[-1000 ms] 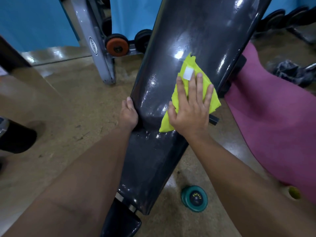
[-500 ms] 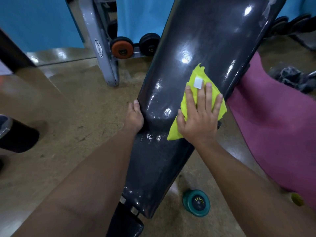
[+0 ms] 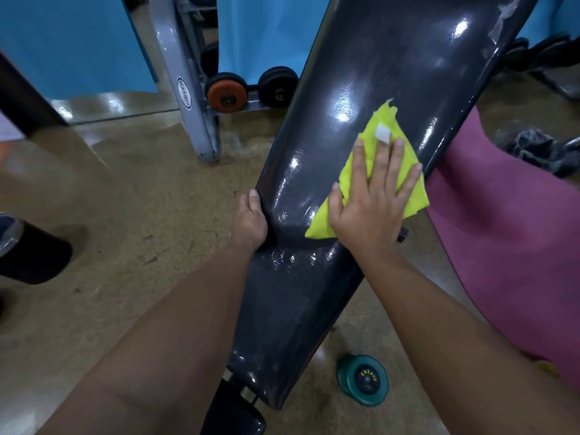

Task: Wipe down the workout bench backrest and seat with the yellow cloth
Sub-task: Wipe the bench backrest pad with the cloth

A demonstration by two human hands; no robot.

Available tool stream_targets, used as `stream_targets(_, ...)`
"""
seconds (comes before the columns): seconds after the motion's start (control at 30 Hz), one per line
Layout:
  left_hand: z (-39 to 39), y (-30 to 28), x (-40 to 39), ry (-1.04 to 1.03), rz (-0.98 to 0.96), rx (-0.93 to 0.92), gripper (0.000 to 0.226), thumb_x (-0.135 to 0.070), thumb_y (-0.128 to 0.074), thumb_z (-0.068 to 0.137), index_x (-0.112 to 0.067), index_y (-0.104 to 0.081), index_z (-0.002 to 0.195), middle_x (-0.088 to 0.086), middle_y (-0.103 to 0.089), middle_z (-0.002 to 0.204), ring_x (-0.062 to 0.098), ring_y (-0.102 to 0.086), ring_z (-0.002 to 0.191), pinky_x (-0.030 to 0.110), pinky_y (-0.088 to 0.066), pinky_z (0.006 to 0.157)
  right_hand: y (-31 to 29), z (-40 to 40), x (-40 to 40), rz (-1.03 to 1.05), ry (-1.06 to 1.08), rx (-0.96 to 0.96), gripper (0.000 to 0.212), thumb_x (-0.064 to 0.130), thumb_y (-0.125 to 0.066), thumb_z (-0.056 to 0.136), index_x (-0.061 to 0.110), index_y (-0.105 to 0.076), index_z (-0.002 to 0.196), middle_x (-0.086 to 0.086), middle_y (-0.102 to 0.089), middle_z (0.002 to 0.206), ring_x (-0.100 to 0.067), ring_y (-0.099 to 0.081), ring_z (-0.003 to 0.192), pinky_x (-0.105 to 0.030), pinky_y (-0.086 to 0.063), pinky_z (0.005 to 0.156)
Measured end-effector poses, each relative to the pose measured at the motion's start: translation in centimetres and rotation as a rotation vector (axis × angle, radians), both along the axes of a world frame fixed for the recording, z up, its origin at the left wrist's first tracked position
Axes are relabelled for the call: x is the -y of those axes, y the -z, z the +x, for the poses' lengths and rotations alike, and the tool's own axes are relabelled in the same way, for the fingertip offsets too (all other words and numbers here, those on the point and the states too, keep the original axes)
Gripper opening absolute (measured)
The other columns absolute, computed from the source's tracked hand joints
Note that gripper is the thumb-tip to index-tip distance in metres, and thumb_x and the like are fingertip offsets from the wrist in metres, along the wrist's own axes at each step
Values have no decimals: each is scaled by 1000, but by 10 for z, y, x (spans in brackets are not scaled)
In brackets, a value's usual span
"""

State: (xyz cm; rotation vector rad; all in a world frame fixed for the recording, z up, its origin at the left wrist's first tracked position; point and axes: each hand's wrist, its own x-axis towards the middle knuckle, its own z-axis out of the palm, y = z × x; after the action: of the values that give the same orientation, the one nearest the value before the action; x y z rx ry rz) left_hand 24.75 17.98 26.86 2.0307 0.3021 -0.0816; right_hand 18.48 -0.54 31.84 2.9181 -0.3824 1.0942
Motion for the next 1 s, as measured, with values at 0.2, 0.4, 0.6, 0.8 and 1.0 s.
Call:
stream_targets(0.2,0,3,-1,12,29,-12,55,-45,-21,103,-7,-41,137,13,-45,143,30,-39,132,32,-24,107,8,5,-33,-60,-136,-94,70,41,-54,90,9,-46,152,-23,-37,159,-39,-25,154,-64,-11,124)
stream_targets(0.4,-1,3,0,-9,5,16,45,-40,-24,104,-6,-50,118,16,-57,123,31,-50,116,31,-31,96,-6,21,-20,-33,-152,17,51,45,-65,85,8,-64,119,-20,-49,149,-39,-39,145,-60,-17,123)
stream_targets(0.6,0,2,-1,11,5,-21,49,-43,-22,104,-8,-47,128,15,-52,132,31,-46,123,30,-29,98,18,13,-56,-129,-217,-187,70,45,-39,105,6,-25,161,-24,-14,168,-39,-10,157,-61,-8,126)
stream_targets(0.8,-2,0,-5,23,-1,-17,48,-41,-24,104,-8,-45,132,15,-50,136,27,-45,125,26,-28,95,18,18,-48,-109,-92,-103,65,41,-42,104,10,-31,160,-18,-26,167,-36,-17,157,-61,-9,125)
stream_targets(1.0,-2,10,-4,17,-15,29,47,-45,-22,103,-14,-49,128,13,-59,124,31,-52,116,31,-34,88,20,31,-84,-173,-243,-273,66,44,-28,105,10,-24,162,-18,-9,170,-35,-6,158,-60,0,125)
